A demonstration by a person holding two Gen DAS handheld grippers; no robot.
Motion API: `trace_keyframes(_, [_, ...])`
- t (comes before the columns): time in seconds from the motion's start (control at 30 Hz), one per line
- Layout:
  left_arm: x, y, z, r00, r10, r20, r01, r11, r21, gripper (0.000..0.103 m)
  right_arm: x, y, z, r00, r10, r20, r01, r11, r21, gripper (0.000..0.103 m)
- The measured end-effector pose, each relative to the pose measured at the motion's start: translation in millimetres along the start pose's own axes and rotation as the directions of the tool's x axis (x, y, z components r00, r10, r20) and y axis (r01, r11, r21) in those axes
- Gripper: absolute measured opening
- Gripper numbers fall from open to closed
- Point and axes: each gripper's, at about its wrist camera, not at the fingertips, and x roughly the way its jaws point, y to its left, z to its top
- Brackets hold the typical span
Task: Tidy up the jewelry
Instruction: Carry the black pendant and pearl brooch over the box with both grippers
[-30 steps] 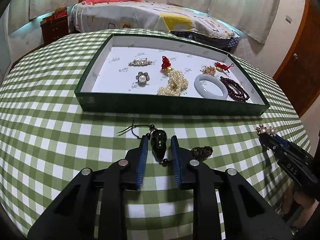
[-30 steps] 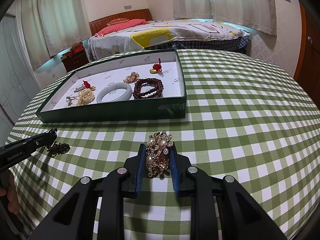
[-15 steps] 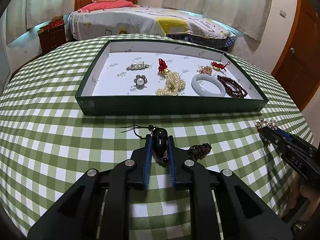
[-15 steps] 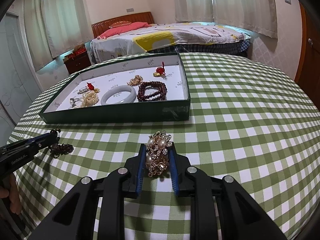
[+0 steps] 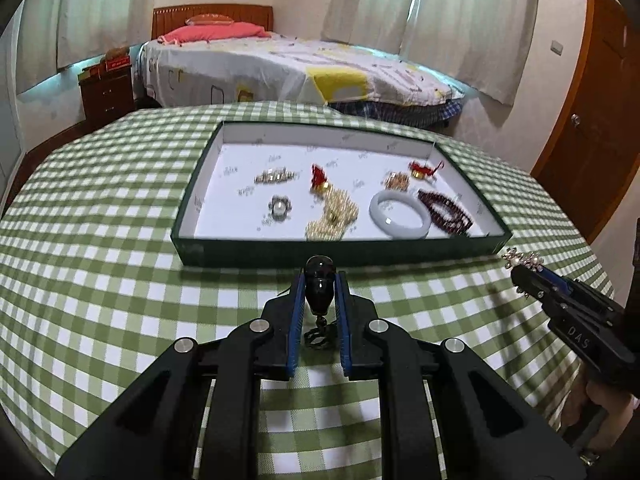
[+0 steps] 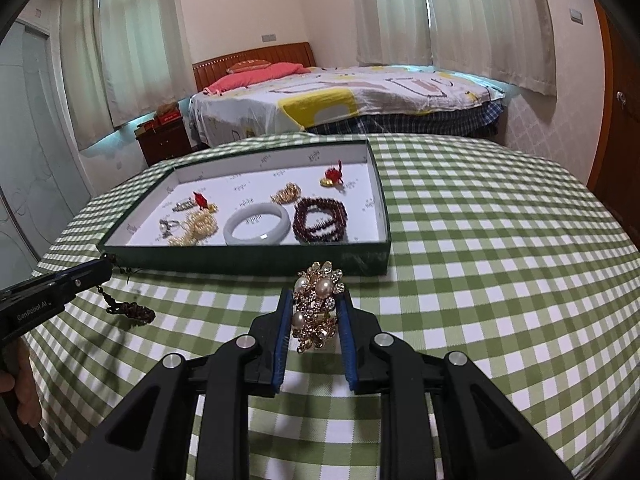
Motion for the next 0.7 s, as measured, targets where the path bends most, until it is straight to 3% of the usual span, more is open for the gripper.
trace_keyframes(0.3, [-26.1,-6.4,19.9,0.997,-0.019,0.077,0.019,1.0,0.002,0.015,-23.5,16.1,21.6,0.997,0.029,0.07,-0.027,0.999,-0.028,0.023])
trace_keyframes(0.7, [-45.6,-16.3,65.6,0.98,-0.044,0.195,0.037,0.998,0.042,0.015,-29.4,44.0,68.6,0.984,0.087,0.156,-0.075,0.994,-0.081,0.023])
